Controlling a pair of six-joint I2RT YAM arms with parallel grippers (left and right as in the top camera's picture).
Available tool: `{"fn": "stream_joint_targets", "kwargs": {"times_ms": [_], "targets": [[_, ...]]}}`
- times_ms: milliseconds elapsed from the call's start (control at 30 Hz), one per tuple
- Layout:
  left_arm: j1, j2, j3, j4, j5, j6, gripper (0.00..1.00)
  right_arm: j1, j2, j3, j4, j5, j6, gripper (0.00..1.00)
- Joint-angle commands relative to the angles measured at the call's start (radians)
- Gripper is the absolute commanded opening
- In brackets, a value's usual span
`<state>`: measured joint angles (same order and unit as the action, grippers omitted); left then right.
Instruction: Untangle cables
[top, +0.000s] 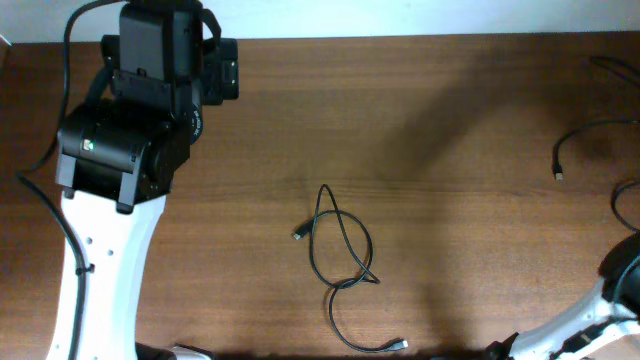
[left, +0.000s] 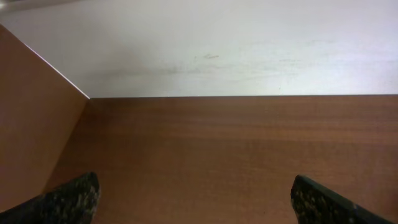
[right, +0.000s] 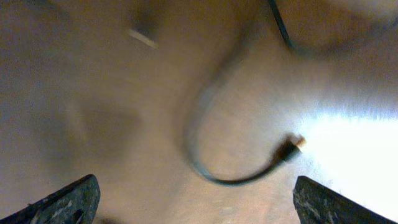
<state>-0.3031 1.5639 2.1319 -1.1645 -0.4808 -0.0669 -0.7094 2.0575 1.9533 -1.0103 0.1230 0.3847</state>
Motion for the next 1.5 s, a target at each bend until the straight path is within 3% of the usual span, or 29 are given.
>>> {"fn": "stream_joint_targets", "kwargs": {"times_ms": [0, 67, 200, 267, 333, 433, 500, 700, 1100, 1133, 1167, 1200, 1300, 1467], "targets": [[0.004, -0.008, 0.01, 0.0, 0.006, 0.016, 0.99, 0.14, -0.168, 0.071, -0.006, -0.147, -0.234, 0.99], [0.004, -0.008, 0.01, 0.0, 0.006, 0.015, 0.99, 0.227, -0.177, 0.07, -0.01, -0.146, -0.33, 0.99], [0.005, -0.008, 0.01, 0.0, 0.005, 0.016, 0.99, 0.352, -0.109, 0.041, -0.012, -0.243, -0.756, 0.98], [0.005, -0.008, 0.01, 0.001, 0.005, 0.016, 0.99, 0.369, -0.084, 0.039, 0.024, -0.214, -0.85, 0.96], [0.005, -0.008, 0.01, 0.0, 0.005, 0.016, 0.99, 0.349, -0.056, 0.04, 0.177, -0.04, -0.703, 0.99], [0.005, -0.008, 0.01, 0.001, 0.006, 0.016, 0.99, 0.268, 0.02, 0.042, 0.261, -0.07, -0.568, 0.99], [0.005, -0.008, 0.01, 0.003, 0.006, 0.016, 0.99, 0.205, 0.098, 0.043, 0.297, -0.225, -0.568, 0.99], [0.005, -0.008, 0.01, 0.002, 0.006, 0.015, 0.99, 0.109, 0.181, 0.057, 0.508, -0.251, -0.409, 0.98], [0.004, -0.008, 0.01, -0.008, 0.038, 0.015, 0.99, 0.005, 0.383, 0.057, 0.49, -0.258, -0.377, 0.98], [0.004, -0.008, 0.01, -0.011, 0.04, 0.015, 0.99, 0.002, 0.386, 0.057, 0.489, -0.259, -0.386, 0.95], [0.004, -0.008, 0.01, -0.013, 0.04, 0.015, 0.99, 0.001, 0.386, 0.057, 0.481, -0.259, -0.406, 0.32], [0.004, -0.008, 0.01, -0.013, 0.04, 0.015, 0.99, 0.002, 0.386, 0.057, 0.475, -0.266, -0.406, 0.04], [0.004, -0.008, 0.01, -0.022, 0.04, 0.015, 0.99, 0.016, 0.356, 0.103, 0.396, -0.338, -0.407, 0.04], [0.004, -0.008, 0.01, -0.023, 0.04, 0.015, 0.99, 0.036, 0.274, 0.385, 0.184, -0.329, -0.43, 0.04]]}}
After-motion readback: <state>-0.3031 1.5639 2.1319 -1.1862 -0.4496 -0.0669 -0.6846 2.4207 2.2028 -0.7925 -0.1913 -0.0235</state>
